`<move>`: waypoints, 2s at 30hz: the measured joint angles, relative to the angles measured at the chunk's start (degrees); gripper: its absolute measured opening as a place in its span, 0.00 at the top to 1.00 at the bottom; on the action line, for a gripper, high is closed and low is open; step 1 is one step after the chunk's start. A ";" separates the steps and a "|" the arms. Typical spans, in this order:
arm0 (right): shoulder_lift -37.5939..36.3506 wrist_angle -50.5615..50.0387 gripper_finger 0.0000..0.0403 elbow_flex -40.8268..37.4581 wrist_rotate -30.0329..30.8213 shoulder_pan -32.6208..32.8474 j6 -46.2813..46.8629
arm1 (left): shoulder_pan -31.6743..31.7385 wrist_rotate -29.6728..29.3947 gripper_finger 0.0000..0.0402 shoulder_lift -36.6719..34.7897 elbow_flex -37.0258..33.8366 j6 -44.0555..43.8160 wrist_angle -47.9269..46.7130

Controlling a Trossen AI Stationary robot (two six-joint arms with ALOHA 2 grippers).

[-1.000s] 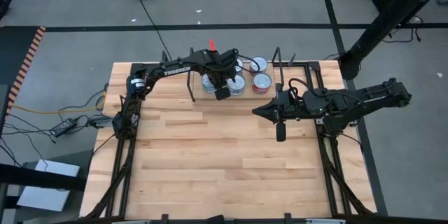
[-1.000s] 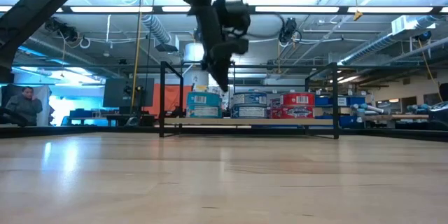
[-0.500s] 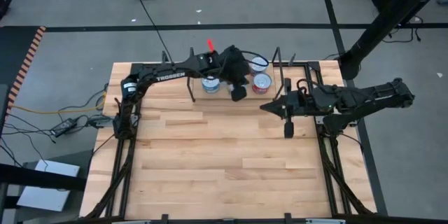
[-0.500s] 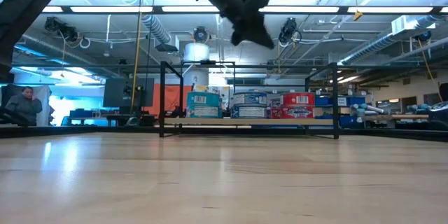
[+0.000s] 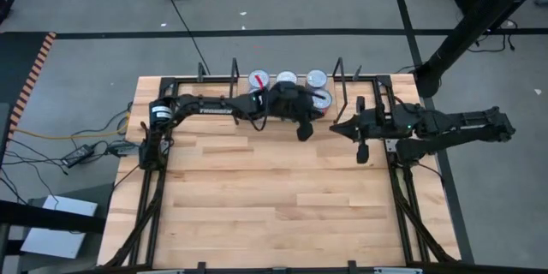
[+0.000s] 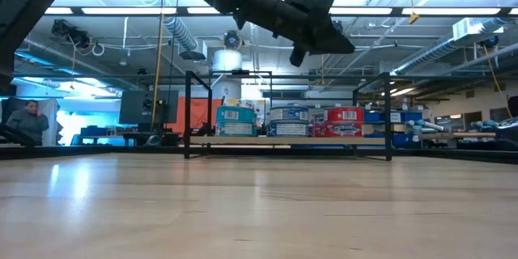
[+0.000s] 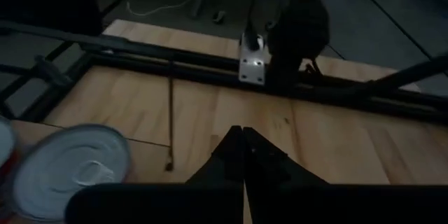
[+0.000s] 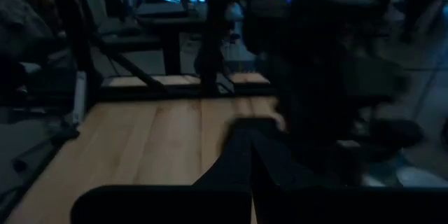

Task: Stack canned seafood by type on shelf
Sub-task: Return to Home Position

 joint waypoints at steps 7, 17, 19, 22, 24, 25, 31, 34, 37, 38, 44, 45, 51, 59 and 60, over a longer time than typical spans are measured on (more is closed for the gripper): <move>-6.31 1.94 1.00 -9.11 -3.97 -4.21 -0.21 | -2.84 0.03 1.00 -0.62 -3.42 1.24 3.15; -3.96 13.51 1.00 -16.56 -1.09 -4.86 5.57 | -4.15 1.55 1.00 -13.09 -19.67 0.47 15.30; -2.96 14.05 1.00 -16.69 -0.31 -5.00 5.13 | -4.11 1.74 1.00 -16.73 -25.49 -0.11 18.53; -1.48 14.24 1.00 -16.73 0.24 -5.56 4.27 | -4.09 1.44 1.00 -22.54 -34.39 -0.17 22.90; -0.58 14.83 1.00 -16.73 0.25 -5.89 3.21 | -4.07 0.52 1.00 -26.37 -40.10 0.05 25.92; -0.30 15.30 1.00 -16.73 0.29 -6.07 2.84 | -4.07 -0.28 1.00 -28.17 -42.72 -0.01 27.31; 0.82 18.40 1.00 -16.75 -2.53 -6.30 2.58 | -4.50 -2.32 1.00 -39.27 -56.09 -2.53 31.26; 0.43 18.31 1.00 -16.75 -2.58 -6.51 2.58 | -4.91 -2.34 1.00 -43.64 -61.33 -4.37 31.66; -0.34 17.78 1.00 -16.72 -3.03 -6.69 2.27 | -5.20 -6.72 1.00 -47.30 -65.91 -6.02 32.93; -0.54 17.75 1.00 -16.73 -3.54 -6.67 1.83 | -5.21 -7.89 1.00 -48.44 -67.49 -6.18 32.98; -2.54 15.93 1.00 -16.72 -4.27 -6.96 0.54 | -5.07 -9.76 0.99 -55.13 -74.78 -6.29 32.76; -2.76 15.94 1.00 -16.72 -4.27 -7.00 0.53 | -4.89 -9.79 0.99 -56.37 -75.71 -6.51 32.86; -4.32 12.13 0.99 -16.64 -2.64 -7.19 2.41 | -3.15 -9.76 0.99 -66.80 -83.39 -9.19 32.71; -4.43 7.65 0.99 -16.73 0.25 -7.02 5.11 | 0.15 -7.98 0.99 -79.78 -91.21 -11.20 30.06; -4.43 7.78 0.99 -16.83 0.11 -7.05 4.59 | 0.49 -7.86 0.99 -81.32 -91.20 -10.76 27.56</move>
